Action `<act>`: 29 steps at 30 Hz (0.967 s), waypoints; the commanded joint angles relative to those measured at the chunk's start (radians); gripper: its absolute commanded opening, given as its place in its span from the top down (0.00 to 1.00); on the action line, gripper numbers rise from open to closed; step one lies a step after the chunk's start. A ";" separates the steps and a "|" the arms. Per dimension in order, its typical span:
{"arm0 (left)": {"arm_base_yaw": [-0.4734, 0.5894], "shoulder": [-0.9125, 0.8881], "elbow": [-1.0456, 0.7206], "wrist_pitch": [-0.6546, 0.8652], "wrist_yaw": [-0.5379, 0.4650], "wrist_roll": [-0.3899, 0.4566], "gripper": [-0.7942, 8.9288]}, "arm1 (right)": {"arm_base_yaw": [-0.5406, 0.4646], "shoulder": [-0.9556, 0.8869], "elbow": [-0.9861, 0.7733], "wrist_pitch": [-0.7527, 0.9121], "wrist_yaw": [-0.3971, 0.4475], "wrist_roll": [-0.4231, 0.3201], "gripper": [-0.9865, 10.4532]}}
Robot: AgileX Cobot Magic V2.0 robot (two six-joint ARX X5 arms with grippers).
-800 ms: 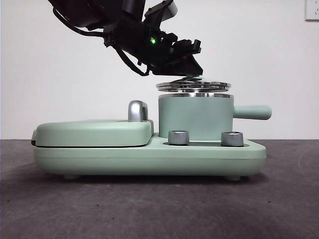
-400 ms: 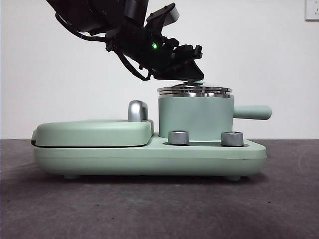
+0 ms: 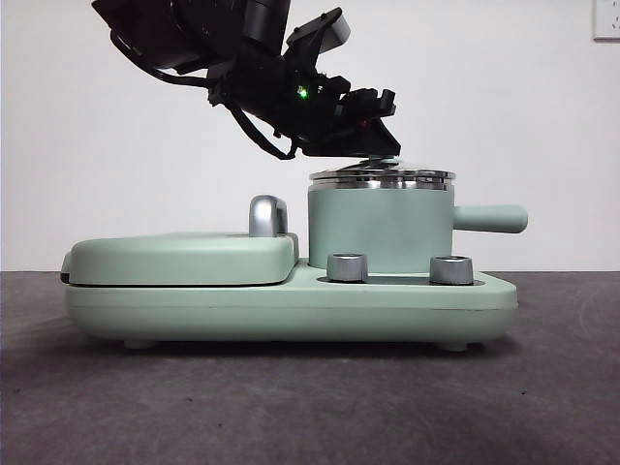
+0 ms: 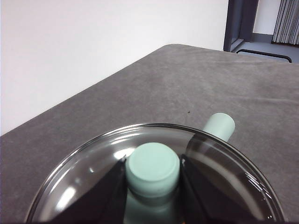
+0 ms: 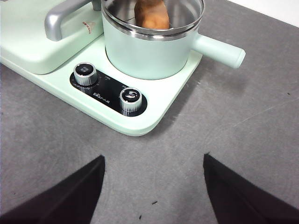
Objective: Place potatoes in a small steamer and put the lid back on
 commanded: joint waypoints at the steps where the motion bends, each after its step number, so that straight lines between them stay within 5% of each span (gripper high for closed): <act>1: -0.009 0.018 0.038 0.034 0.004 -0.002 0.90 | 0.005 0.003 0.005 0.006 0.003 -0.012 0.63; 24: -0.008 0.044 0.038 0.027 0.004 -0.001 0.90 | 0.005 0.003 0.005 0.006 0.003 -0.011 0.63; 29: -0.009 0.042 0.038 0.027 0.004 -0.003 0.76 | 0.005 0.003 0.005 0.005 0.003 -0.011 0.63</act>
